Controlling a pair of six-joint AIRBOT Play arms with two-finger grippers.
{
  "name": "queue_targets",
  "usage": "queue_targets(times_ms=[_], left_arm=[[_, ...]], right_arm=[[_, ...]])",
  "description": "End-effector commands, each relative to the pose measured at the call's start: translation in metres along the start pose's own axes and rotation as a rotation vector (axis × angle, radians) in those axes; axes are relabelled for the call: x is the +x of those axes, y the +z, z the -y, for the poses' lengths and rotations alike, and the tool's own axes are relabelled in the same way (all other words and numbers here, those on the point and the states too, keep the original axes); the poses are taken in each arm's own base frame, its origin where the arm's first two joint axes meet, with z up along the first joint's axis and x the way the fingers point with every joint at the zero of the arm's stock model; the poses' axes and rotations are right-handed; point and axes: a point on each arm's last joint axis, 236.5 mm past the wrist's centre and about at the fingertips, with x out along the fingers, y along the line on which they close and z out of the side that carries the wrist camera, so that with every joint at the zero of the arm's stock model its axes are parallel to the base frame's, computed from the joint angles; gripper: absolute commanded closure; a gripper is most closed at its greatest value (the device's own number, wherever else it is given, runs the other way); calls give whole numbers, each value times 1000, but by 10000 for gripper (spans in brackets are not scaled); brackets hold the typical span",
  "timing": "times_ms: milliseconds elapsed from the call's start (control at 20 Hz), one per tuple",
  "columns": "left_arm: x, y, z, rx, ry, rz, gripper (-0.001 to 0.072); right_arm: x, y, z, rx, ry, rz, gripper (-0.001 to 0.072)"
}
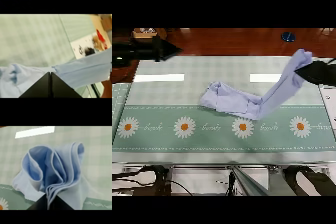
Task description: Fold the shirts.
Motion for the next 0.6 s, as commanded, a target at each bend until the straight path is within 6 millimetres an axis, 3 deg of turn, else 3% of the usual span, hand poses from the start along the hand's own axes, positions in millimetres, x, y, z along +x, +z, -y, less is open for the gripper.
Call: queue_targets(times_ms=[0,200,400,550], left_arm=[[-80,10,0,49,90,60,689],[-113,6,6,71,126,71,688],[-116,0,22,98,115,51,688],[-113,-3,29,111,106,41,688]], right_arm=[[55,1,-34,-46,63,1,694],[133,-23,-67,-47,113,-46,693],[213,-73,-95,-85,131,-103,693],[258,-104,-111,-33,133,-96,693]])
